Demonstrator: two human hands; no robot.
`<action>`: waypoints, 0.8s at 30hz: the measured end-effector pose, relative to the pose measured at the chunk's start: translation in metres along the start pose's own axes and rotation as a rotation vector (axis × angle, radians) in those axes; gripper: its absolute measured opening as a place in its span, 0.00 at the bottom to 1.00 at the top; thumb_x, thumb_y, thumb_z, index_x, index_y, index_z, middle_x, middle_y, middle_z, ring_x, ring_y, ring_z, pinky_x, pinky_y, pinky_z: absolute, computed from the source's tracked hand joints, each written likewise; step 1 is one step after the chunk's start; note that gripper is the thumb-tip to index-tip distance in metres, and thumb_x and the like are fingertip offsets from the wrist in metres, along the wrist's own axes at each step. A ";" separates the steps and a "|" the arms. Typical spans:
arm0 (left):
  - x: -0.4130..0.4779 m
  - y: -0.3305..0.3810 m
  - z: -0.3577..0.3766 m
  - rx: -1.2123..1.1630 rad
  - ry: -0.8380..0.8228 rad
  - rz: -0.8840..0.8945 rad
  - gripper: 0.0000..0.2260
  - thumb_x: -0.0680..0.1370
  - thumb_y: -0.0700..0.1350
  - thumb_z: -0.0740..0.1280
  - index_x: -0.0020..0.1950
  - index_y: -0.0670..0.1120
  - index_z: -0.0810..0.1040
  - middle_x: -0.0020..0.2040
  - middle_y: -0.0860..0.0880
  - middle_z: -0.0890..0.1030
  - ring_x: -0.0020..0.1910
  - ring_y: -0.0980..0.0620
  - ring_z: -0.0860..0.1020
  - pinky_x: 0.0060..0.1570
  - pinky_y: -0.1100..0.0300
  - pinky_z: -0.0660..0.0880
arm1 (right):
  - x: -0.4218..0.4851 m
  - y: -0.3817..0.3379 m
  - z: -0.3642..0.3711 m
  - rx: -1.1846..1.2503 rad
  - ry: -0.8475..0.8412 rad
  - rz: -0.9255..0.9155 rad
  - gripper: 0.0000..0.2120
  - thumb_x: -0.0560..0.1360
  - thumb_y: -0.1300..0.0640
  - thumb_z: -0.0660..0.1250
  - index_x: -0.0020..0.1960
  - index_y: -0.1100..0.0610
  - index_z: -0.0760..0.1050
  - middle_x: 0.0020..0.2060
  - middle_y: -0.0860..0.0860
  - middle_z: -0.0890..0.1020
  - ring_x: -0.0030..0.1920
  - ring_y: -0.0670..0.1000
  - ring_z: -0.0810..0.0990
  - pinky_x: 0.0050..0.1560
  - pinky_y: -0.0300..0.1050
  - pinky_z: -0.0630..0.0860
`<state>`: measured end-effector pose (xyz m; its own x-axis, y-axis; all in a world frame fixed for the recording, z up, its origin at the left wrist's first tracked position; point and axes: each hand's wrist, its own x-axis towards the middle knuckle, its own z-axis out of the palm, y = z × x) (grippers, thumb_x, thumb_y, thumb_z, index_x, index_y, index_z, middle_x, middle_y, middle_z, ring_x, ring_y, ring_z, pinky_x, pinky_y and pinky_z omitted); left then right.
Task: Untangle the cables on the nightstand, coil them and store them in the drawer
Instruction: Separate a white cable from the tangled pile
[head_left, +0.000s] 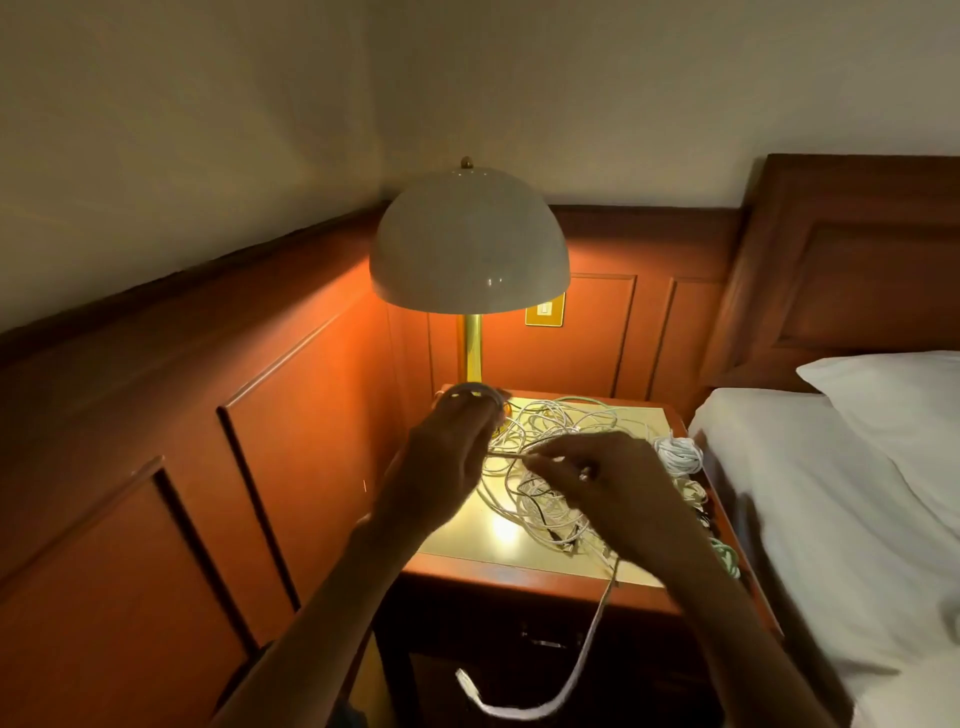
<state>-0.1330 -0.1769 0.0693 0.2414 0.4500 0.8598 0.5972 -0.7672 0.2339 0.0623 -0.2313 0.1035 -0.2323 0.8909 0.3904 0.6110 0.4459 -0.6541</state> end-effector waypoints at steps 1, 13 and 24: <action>-0.007 -0.003 0.001 0.000 -0.064 0.074 0.06 0.82 0.35 0.62 0.48 0.38 0.78 0.48 0.48 0.79 0.48 0.57 0.77 0.51 0.67 0.74 | 0.007 0.001 -0.014 0.009 0.009 0.007 0.02 0.75 0.46 0.72 0.45 0.41 0.84 0.29 0.42 0.82 0.30 0.38 0.79 0.33 0.28 0.70; 0.014 0.029 0.000 -2.162 0.136 -0.888 0.17 0.76 0.39 0.70 0.62 0.31 0.77 0.45 0.40 0.83 0.42 0.49 0.85 0.44 0.59 0.82 | -0.002 0.013 0.032 0.607 0.088 0.169 0.09 0.74 0.47 0.68 0.49 0.46 0.86 0.31 0.50 0.81 0.24 0.41 0.70 0.25 0.34 0.63; -0.005 0.011 0.026 -0.260 -0.250 -0.023 0.10 0.84 0.37 0.58 0.46 0.37 0.74 0.43 0.45 0.78 0.42 0.49 0.79 0.41 0.58 0.77 | -0.013 0.014 -0.025 -0.169 0.131 0.011 0.03 0.72 0.42 0.74 0.44 0.39 0.85 0.31 0.37 0.81 0.36 0.37 0.80 0.38 0.34 0.72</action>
<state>-0.1077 -0.1757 0.0556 0.4291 0.5420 0.7225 0.3977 -0.8316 0.3877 0.0921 -0.2387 0.1056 -0.1318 0.8718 0.4718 0.7340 0.4058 -0.5447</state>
